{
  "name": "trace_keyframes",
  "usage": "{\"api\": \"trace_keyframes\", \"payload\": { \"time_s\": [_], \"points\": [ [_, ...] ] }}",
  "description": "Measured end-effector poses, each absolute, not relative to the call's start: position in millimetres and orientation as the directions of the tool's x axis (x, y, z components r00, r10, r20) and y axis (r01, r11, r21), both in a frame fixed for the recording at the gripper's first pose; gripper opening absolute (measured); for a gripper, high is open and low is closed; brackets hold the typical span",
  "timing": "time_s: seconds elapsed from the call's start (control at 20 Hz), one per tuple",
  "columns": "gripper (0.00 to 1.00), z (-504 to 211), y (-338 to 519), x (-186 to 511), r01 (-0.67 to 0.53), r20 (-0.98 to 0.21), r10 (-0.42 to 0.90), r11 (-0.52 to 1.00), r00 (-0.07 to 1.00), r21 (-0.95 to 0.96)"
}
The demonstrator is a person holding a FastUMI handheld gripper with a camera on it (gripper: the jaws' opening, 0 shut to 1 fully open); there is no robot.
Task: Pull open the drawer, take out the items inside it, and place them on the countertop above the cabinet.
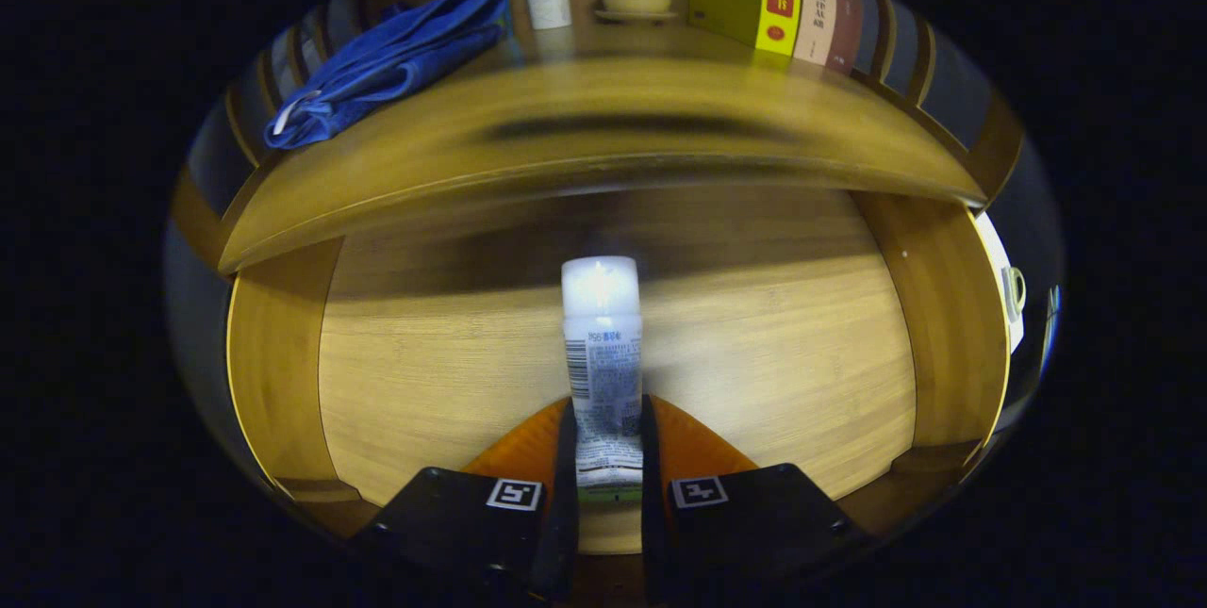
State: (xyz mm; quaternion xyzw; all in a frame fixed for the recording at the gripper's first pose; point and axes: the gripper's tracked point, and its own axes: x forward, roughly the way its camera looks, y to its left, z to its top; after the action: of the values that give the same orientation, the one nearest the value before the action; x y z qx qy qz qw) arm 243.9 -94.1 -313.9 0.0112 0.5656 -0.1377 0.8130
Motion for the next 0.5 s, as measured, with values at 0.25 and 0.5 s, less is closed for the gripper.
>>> {"api": "trace_keyframes", "payload": {
  "time_s": [0.25, 0.5],
  "points": [
    [0.36, -266.0, -92.6, 241.3, 0.211, -0.844, -0.287, 0.954, 0.453, -0.211],
    [0.36, -190.3, -85.0, 242.2, 0.257, -0.694, -0.337, 0.941, 0.636, -0.221]
  ]
}}
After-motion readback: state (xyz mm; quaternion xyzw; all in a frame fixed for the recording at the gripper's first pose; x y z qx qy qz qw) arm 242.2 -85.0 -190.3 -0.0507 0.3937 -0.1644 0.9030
